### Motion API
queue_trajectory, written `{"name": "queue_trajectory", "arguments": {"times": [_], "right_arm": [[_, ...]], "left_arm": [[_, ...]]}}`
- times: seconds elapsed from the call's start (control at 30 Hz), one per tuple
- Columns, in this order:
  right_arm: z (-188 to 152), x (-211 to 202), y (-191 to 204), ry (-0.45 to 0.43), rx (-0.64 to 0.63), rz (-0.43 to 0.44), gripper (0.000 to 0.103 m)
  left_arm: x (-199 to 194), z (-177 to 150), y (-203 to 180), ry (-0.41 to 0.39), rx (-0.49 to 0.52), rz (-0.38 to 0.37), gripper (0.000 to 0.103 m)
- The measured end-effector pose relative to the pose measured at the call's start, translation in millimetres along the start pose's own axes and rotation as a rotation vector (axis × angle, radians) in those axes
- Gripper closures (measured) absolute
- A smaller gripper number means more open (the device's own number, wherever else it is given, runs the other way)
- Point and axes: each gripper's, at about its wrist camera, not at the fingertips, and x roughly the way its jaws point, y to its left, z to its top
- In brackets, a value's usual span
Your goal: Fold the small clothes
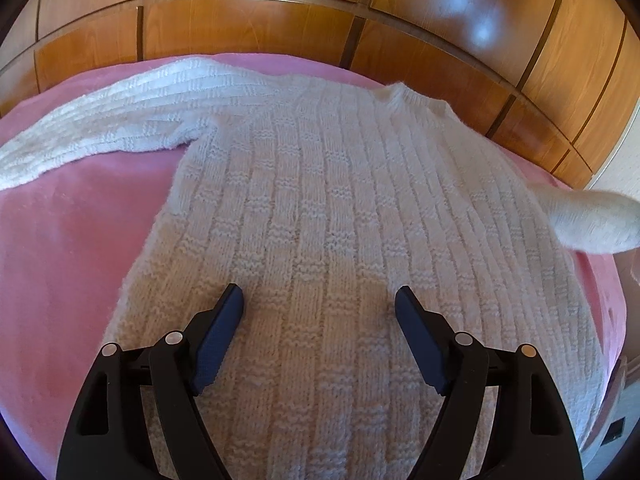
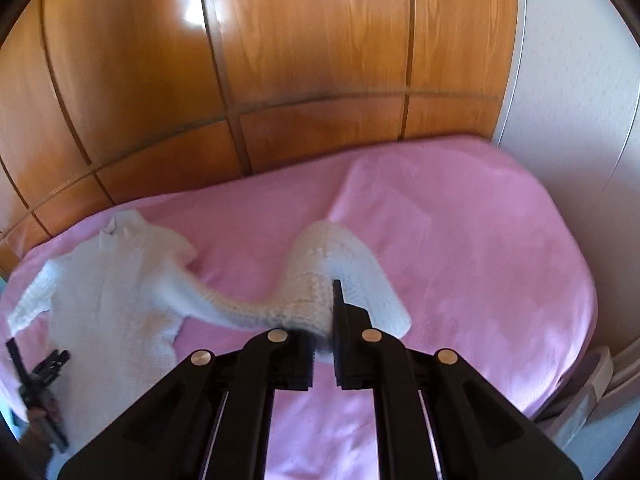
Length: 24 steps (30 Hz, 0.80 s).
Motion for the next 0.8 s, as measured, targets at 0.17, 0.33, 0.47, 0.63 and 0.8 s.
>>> {"name": "queue_trajectory", "arguments": {"times": [0.17,0.33,0.47,0.63,0.8], "right_arm": [[21.8,35.5,-19.4,0.121,0.025,-0.071,0.097],[49.4,115.5,-51.6,0.165,0.157,-0.197,0.07],[74.1,150.2,-94.0,0.084,0.374,-0.319,0.029],[59.4,150.1,-108.8,0.001,0.483,-0.277,0.029],[5.3,175.4,-108.3,0.045,0.604,0.053,0.044]], "left_arm": [[2.4,1.8,-0.9,0.012,0.013,-0.021,0.018],[5.6,2.2,-7.5,0.019,0.038,0.0,0.015],[6.8,1.6,-9.9,0.023,0.046,0.011,0.015],[9.9,-0.4,-15.3,0.024,0.064,0.031,0.013],[13.7,-1.2,-19.1,0.026,0.077,0.039,0.009]]}}
